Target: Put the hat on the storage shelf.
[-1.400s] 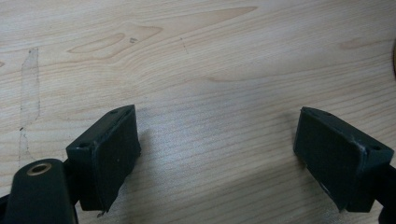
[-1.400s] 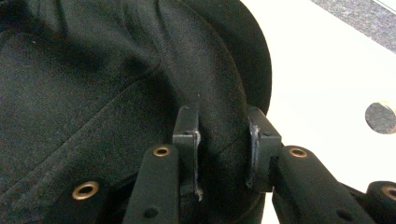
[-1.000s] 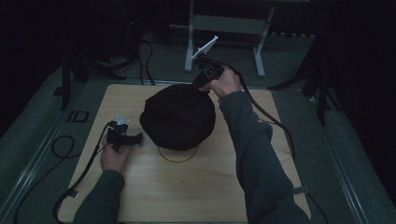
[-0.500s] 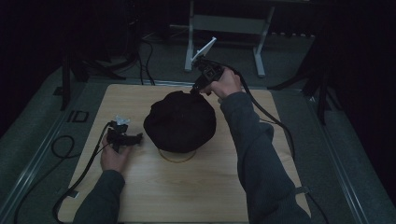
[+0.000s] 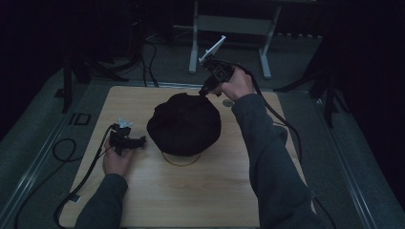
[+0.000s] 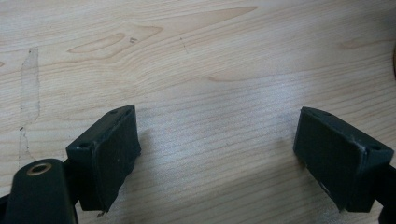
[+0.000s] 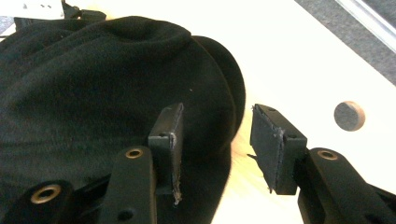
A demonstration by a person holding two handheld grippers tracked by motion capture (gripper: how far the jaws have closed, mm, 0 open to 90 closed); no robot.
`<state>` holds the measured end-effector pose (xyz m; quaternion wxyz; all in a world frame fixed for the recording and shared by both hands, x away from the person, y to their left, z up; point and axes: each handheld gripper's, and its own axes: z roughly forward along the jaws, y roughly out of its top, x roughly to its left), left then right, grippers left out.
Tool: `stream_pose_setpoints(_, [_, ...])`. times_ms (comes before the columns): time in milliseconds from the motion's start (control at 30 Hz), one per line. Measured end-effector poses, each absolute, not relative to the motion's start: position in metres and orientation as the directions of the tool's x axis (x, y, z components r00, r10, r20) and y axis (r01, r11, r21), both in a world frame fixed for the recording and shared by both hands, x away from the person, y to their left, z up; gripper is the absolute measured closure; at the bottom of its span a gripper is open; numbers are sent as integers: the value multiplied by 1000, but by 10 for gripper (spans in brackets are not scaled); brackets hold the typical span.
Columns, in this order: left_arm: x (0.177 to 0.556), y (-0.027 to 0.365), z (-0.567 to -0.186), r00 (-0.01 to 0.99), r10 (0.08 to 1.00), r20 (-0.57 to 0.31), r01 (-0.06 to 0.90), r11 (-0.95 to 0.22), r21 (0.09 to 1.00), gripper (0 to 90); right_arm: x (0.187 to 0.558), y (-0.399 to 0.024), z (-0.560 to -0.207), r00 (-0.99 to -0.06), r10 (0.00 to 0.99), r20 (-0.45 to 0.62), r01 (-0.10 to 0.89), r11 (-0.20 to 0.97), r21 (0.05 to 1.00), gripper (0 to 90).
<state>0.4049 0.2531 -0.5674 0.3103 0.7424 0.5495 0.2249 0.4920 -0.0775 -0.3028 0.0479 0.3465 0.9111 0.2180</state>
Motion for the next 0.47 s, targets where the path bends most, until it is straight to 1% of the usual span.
stream_pose_setpoints(467, [405, 253, -567, 295, 955, -7, 676, -203, 708, 138, 484, -92, -293, -775, 632, 6, 574, 701, 424, 536])
